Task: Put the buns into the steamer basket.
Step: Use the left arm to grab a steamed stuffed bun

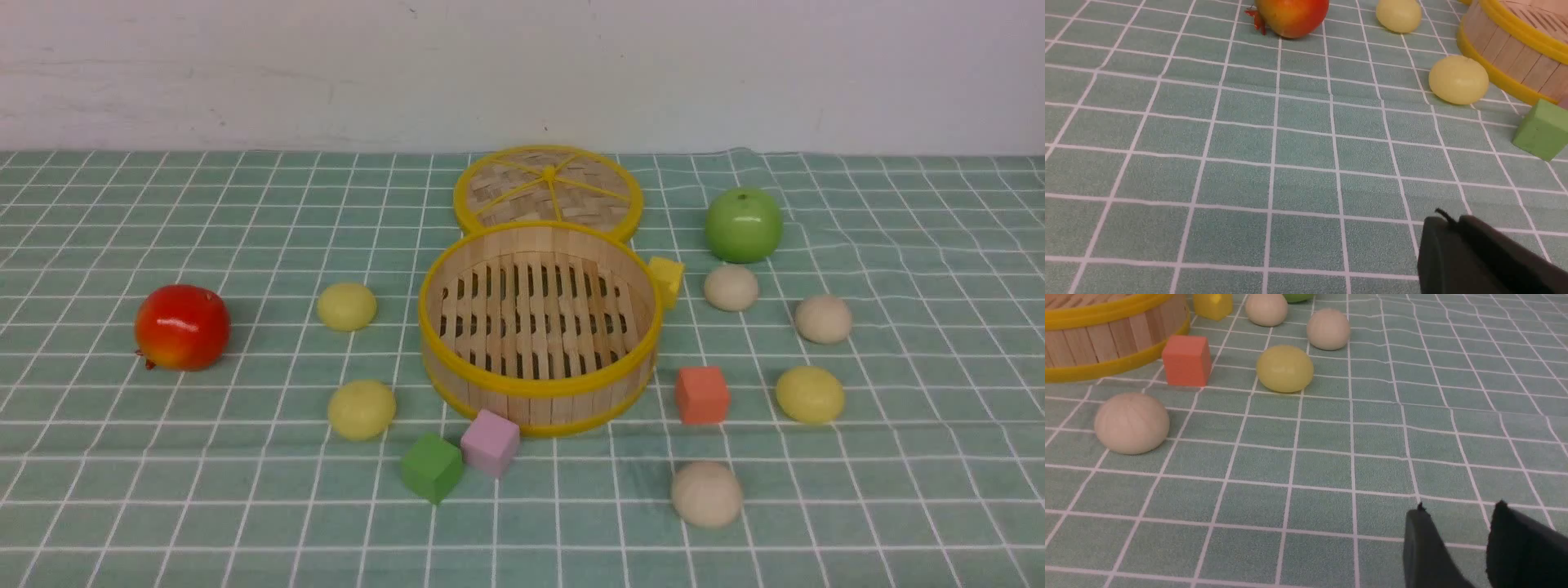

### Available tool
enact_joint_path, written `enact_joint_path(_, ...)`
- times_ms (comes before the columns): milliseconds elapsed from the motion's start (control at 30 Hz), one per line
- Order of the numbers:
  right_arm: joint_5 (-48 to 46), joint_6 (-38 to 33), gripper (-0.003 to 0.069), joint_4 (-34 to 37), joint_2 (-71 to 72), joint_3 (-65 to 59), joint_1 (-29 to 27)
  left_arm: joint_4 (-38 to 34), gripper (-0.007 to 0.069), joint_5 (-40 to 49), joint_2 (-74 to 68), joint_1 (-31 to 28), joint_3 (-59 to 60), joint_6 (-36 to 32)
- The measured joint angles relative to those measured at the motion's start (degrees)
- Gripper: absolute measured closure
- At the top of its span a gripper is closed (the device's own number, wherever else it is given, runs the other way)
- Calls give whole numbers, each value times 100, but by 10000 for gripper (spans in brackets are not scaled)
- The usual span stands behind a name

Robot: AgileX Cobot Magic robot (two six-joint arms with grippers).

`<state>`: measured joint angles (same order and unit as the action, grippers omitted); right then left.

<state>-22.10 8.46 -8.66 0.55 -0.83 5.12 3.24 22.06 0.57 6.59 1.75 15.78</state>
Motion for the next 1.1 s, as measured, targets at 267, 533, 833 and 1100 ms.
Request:
enact_joint_path(267, 0, 0, 419, 0, 0, 0, 0, 0, 585, 0, 0, 0, 0, 0)
enact_joint_path(533, 0, 0, 419, 0, 0, 0, 0, 0, 575, 0, 0, 0, 0, 0)
enact_joint_path(833, 0, 0, 419, 0, 0, 0, 0, 0, 571, 2, 0, 0, 0, 0)
enact_joint_path(1100, 0, 0, 419, 0, 0, 0, 0, 0, 564, -93, 0, 0, 0, 0)
